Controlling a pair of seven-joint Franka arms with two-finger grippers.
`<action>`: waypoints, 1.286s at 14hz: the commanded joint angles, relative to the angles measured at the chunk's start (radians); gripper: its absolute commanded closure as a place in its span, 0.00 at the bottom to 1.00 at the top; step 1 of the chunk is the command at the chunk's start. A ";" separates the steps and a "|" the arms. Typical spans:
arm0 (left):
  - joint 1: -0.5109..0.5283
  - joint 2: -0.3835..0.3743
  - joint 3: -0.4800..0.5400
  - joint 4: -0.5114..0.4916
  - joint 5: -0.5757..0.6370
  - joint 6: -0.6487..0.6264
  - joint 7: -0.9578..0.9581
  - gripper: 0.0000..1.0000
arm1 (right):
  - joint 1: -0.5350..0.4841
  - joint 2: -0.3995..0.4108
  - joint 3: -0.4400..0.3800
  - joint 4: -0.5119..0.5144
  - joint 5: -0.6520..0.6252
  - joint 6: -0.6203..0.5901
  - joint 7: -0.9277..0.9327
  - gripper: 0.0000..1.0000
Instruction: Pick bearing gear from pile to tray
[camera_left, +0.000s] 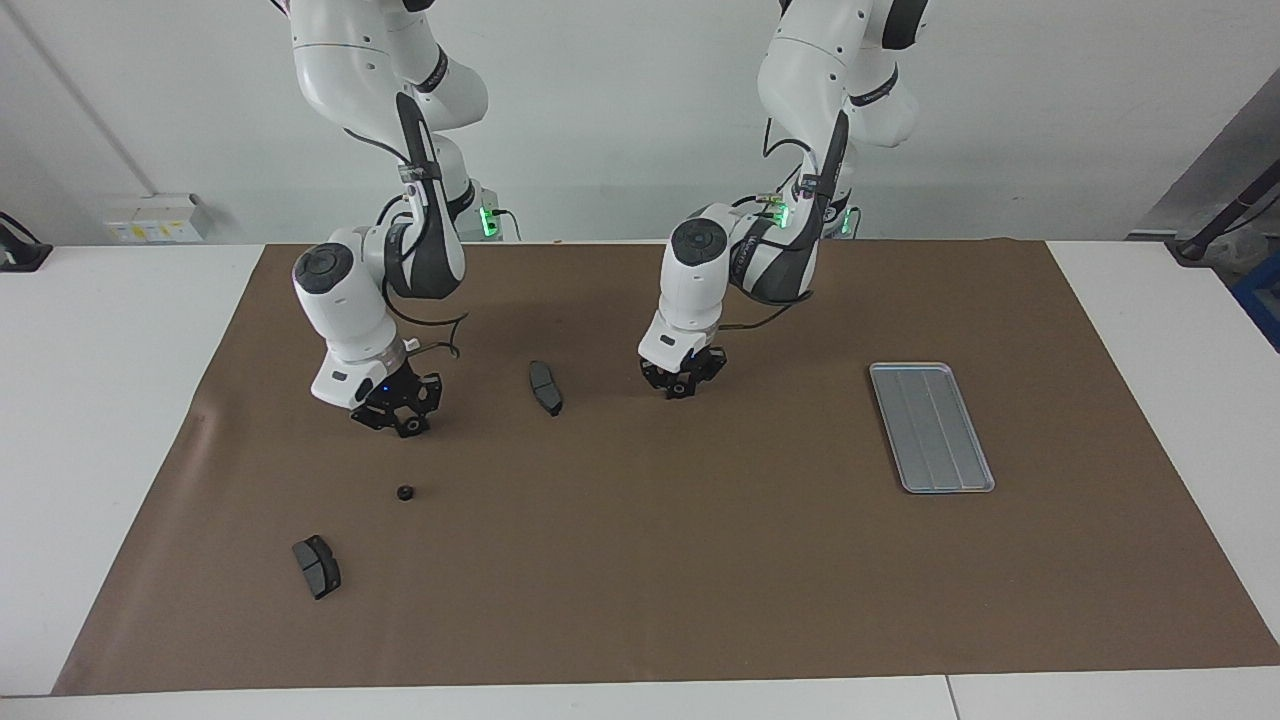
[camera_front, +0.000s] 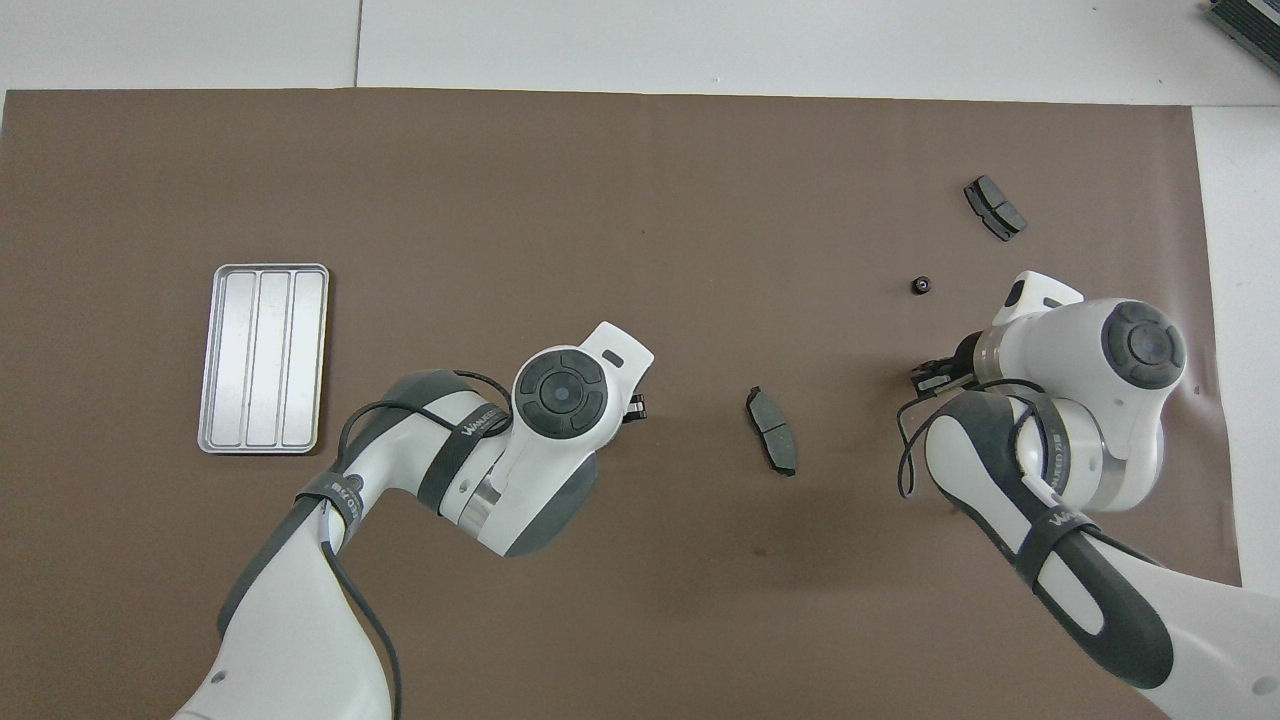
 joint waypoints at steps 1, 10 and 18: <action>-0.016 -0.027 0.011 -0.029 0.008 0.004 -0.020 1.00 | 0.014 -0.017 0.005 -0.003 0.020 0.013 0.044 1.00; 0.479 -0.126 0.016 0.033 -0.043 -0.073 0.355 0.97 | 0.017 -0.067 0.011 0.355 -0.001 -0.399 0.335 1.00; 0.688 -0.204 0.024 -0.145 -0.044 -0.102 0.822 0.74 | 0.338 0.044 0.014 0.541 -0.044 -0.472 0.904 1.00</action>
